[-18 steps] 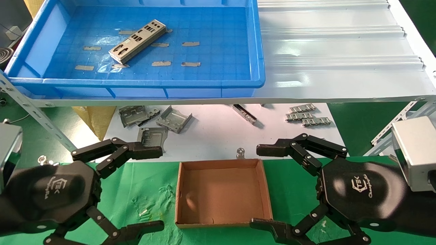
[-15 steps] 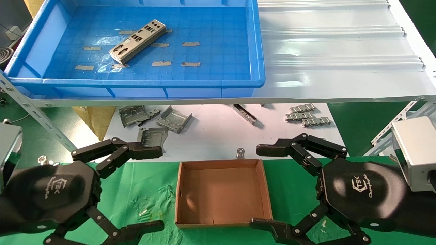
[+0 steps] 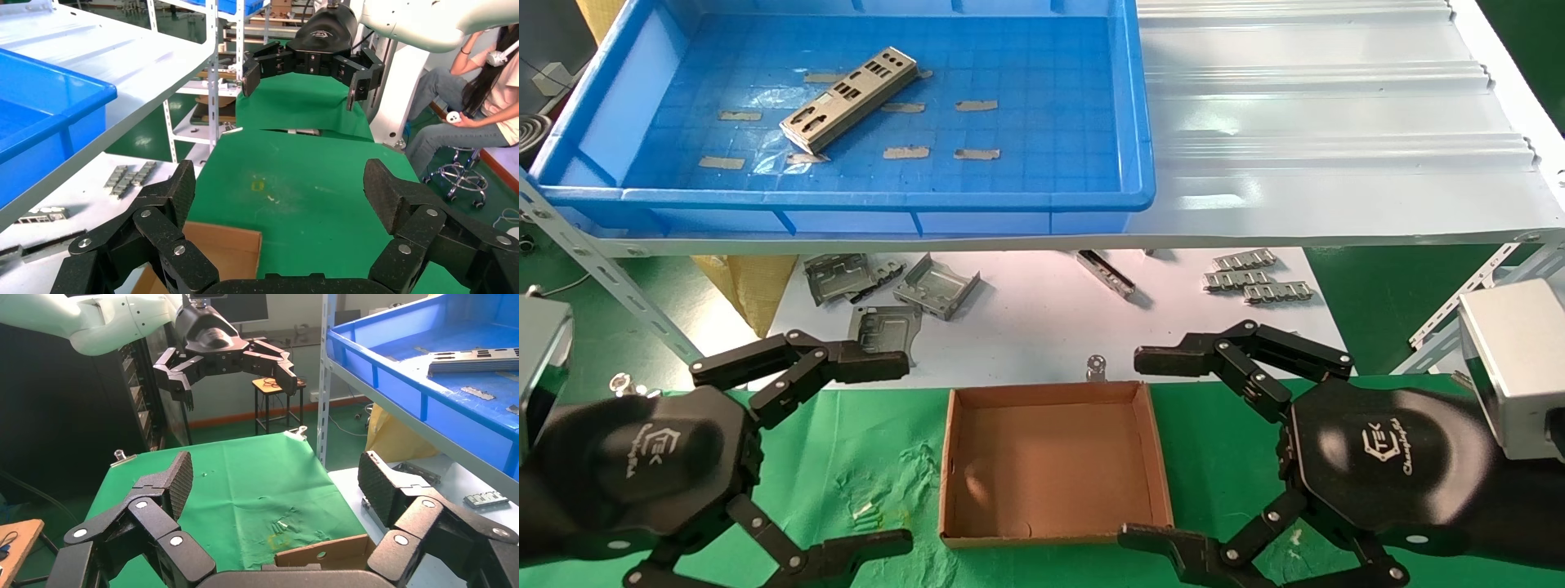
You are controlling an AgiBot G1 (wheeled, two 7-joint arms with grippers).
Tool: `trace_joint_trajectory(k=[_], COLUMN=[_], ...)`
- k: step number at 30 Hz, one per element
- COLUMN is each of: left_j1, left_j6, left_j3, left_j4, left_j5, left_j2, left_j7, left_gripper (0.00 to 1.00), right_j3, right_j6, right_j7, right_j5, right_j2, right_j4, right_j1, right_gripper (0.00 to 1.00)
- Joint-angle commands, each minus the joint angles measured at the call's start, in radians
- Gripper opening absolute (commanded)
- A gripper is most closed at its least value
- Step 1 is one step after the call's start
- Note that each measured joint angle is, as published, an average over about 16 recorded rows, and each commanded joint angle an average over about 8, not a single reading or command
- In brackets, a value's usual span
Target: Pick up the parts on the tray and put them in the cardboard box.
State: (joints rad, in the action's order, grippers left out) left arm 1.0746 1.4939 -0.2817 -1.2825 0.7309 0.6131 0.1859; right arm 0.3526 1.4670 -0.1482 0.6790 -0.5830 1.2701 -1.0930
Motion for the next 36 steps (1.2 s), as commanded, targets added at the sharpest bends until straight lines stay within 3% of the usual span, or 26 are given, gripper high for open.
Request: trace_joint_trajectory(k=[1, 36], left_j1=[0.000, 0.000], left_j6=[0.000, 0.000], left_j3=[0.000, 0.000], left_j4=[0.000, 0.000], left_j5=[0.000, 0.000], left_j2=[0.000, 0.000], left_j7=[0.000, 0.000], left_gripper=[1.00, 1.00], right_j3=[0.000, 0.000], right_j6=[0.000, 0.000], right_j7=[0.000, 0.000], right_j5=[0.000, 0.000], right_j2=[0.000, 0.000], right_j4=[0.000, 0.000], right_j1=[0.000, 0.000], right_gripper=[1.00, 1.00])
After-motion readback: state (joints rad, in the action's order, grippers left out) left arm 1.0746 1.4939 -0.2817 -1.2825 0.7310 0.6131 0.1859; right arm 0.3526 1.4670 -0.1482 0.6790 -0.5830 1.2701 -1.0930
